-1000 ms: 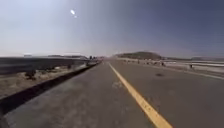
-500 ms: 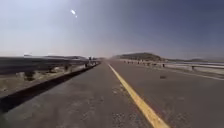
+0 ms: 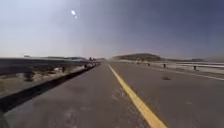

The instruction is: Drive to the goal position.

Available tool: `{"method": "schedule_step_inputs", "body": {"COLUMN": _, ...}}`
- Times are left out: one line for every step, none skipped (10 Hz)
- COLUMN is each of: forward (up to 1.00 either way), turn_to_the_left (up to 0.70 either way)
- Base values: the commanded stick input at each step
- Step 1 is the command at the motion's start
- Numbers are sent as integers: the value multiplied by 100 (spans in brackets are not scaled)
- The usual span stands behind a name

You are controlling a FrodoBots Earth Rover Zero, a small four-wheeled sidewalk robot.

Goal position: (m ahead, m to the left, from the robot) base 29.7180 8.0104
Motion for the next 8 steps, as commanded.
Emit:
{"method": "schedule_step_inputs", "body": {"forward": 50, "turn_to_the_left": 0}}
{"method": "schedule_step_inputs", "body": {"forward": 50, "turn_to_the_left": 0}}
{"method": "schedule_step_inputs", "body": {"forward": 50, "turn_to_the_left": 0}}
{"method": "schedule_step_inputs", "body": {"forward": 50, "turn_to_the_left": 0}}
{"method": "schedule_step_inputs", "body": {"forward": 50, "turn_to_the_left": 0}}
{"method": "schedule_step_inputs", "body": {"forward": 50, "turn_to_the_left": 0}}
{"method": "schedule_step_inputs", "body": {"forward": 50, "turn_to_the_left": 0}}
{"method": "schedule_step_inputs", "body": {"forward": 50, "turn_to_the_left": 0}}
